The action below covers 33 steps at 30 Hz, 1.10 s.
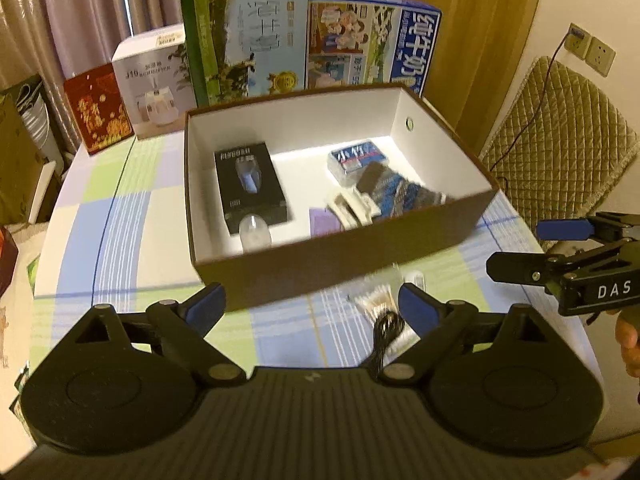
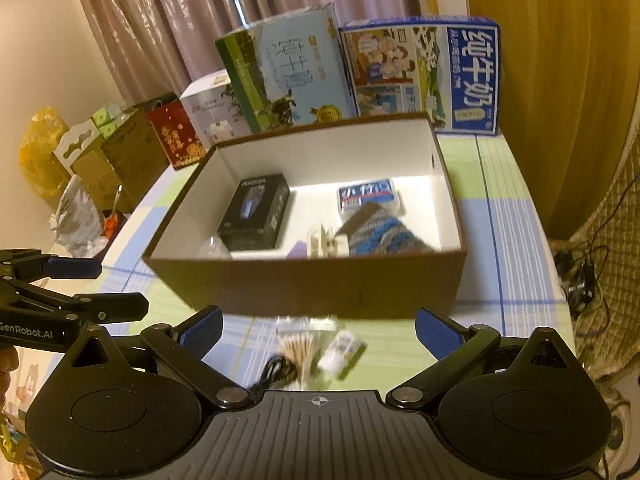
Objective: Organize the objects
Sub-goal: 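Withdraw both grippers from the box toward the remaining items, then grasp the red candy packet with the right gripper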
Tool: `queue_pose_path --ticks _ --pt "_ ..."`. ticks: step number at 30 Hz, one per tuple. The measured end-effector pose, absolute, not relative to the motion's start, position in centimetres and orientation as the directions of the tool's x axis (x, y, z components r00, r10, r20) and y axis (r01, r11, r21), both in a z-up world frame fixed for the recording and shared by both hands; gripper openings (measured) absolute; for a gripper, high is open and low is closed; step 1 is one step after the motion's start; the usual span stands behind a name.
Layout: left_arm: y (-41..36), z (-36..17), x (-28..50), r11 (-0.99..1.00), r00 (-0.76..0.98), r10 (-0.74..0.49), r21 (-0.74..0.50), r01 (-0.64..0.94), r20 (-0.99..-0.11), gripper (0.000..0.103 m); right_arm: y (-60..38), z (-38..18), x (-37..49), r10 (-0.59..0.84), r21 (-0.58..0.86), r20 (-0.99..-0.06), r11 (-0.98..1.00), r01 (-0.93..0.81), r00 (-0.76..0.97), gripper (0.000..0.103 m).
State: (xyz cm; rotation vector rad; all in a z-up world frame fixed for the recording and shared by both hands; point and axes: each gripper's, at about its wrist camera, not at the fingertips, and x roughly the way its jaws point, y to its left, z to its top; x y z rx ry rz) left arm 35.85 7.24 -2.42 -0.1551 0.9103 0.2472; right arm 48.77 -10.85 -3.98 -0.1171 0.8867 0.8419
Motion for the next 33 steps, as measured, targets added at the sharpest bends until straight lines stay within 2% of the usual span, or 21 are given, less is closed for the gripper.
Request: queue_pose_path --ticks 10,33 --pt "6.2 -5.4 32.9 0.948 0.524 0.112 -0.068 -0.311 -0.844 0.091 -12.2 -6.5 46.0 0.568 0.264 -0.771 0.696 -0.668 0.287 0.100" --pt "6.6 -10.0 29.3 0.927 0.416 0.127 -0.041 -0.373 -0.900 0.091 -10.5 -11.8 42.2 0.483 0.208 -0.854 0.659 -0.723 0.194 0.100"
